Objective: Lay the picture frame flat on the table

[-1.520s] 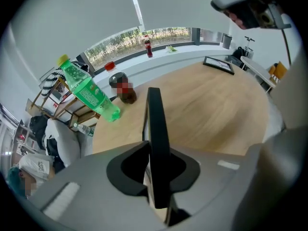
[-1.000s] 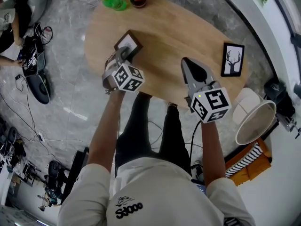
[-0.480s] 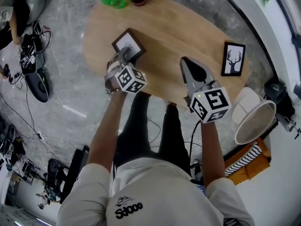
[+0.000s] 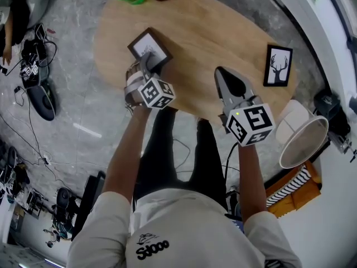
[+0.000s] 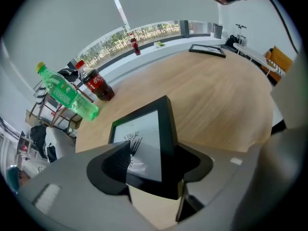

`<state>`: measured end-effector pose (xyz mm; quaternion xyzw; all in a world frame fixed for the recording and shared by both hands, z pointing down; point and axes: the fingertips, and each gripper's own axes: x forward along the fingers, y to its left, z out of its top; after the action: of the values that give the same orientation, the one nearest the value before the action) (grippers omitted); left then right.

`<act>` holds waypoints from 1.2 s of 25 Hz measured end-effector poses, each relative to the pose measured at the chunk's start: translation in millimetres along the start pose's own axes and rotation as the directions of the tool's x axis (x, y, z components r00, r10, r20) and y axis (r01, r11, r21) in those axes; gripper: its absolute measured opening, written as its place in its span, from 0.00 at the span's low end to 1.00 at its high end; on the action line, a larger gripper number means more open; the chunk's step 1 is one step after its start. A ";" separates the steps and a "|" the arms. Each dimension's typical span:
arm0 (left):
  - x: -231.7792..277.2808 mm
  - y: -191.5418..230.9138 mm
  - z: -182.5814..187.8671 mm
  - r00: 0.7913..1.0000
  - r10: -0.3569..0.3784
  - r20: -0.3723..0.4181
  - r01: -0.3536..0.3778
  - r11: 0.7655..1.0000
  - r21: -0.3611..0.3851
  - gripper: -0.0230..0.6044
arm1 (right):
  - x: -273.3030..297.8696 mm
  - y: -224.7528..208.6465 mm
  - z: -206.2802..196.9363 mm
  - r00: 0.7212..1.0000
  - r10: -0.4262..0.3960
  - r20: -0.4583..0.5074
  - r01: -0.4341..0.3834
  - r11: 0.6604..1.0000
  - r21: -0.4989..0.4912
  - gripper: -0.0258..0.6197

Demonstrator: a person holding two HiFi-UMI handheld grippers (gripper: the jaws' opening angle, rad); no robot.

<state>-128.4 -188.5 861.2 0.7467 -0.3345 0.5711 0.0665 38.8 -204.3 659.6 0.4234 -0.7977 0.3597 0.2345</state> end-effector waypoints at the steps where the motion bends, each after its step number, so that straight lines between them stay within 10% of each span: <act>1: 0.9 -0.7 -0.3 1.000 0.005 0.002 -0.005 1.000 0.004 0.48 | 0.5 0.9 -2.8 1.000 0.001 -0.001 -0.001 1.000 0.002 0.04; 30: 11.4 -8.8 -6.9 1.000 -0.010 0.019 0.010 1.000 0.009 0.54 | -2.3 18.0 -29.1 1.000 -0.006 -0.012 0.006 1.000 0.003 0.04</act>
<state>-127.5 -183.3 876.3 0.7541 -0.3290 0.5649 0.0628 26.8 -173.8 669.7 0.4240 -0.7945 0.3626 0.2399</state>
